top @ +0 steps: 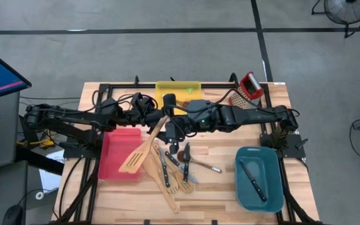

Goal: Pick & Place Kitchen Items
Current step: Put the brown spatula into the red bin

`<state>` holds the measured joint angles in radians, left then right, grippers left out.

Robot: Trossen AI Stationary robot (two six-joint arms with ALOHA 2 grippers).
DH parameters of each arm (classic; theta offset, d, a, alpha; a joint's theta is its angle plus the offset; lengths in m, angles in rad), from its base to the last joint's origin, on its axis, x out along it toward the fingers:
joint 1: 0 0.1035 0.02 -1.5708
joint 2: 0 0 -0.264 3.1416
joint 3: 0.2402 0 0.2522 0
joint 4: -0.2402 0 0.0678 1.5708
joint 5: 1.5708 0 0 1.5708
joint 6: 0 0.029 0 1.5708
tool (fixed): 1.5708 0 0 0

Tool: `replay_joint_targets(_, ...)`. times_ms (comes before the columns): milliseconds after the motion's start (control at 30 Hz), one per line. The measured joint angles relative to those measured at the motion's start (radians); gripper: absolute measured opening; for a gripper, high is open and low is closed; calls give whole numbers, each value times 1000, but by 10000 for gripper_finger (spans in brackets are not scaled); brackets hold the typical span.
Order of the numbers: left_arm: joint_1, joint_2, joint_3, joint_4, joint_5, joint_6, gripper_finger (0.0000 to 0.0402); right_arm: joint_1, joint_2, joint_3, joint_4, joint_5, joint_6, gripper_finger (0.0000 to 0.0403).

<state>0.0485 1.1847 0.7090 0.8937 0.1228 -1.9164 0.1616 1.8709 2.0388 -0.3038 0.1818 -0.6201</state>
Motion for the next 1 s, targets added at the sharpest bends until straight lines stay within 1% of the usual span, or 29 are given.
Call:
replay_joint_targets(167,31,0,0,9,6,16,12,8,0,0,2,3,0,236)
replay_joint_targets(400,72,0,-1,15,12,63,11,23,0,0,1,3,0,236)
replay_joint_targets(633,77,0,-2,28,12,78,11,27,0,0,-7,3,1,235)
replay_joint_targets(767,89,0,-2,31,13,83,11,29,0,0,-9,29,0,235)
replay_joint_targets(933,103,0,-2,44,18,101,9,31,-1,0,-12,31,0,235)
replay_joint_targets(1000,111,0,-2,49,28,105,8,35,-1,0,-13,50,-3,235)
